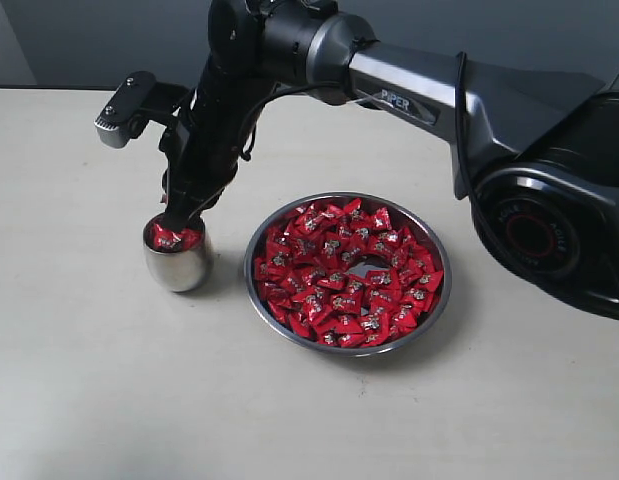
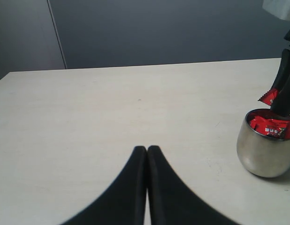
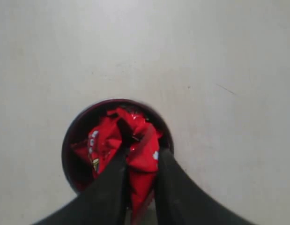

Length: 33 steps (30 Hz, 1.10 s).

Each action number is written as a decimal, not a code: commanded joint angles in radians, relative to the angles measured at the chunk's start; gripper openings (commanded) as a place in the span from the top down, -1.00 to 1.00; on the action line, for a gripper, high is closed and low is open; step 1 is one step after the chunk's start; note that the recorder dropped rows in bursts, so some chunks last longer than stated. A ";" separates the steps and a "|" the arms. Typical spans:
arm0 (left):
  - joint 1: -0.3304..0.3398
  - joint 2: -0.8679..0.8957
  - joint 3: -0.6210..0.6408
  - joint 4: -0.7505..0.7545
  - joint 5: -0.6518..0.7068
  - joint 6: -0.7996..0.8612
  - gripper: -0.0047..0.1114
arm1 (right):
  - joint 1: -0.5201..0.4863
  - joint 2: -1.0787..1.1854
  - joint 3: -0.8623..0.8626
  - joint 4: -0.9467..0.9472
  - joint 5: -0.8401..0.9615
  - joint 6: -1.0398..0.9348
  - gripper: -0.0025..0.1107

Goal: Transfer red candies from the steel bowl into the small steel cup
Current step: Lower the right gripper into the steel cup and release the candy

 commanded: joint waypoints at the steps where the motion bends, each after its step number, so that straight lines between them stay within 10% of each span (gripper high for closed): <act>1: 0.001 -0.004 0.004 -0.003 -0.002 -0.002 0.91 | 0.001 -0.001 -0.004 0.000 0.000 -0.001 0.97; 25: 0.001 -0.004 0.004 -0.003 -0.002 -0.002 0.91 | 0.001 -0.001 -0.004 0.007 0.013 0.001 0.97; 33: 0.001 -0.004 0.004 -0.003 -0.002 -0.002 0.91 | 0.003 -0.001 -0.004 0.007 0.018 0.001 0.32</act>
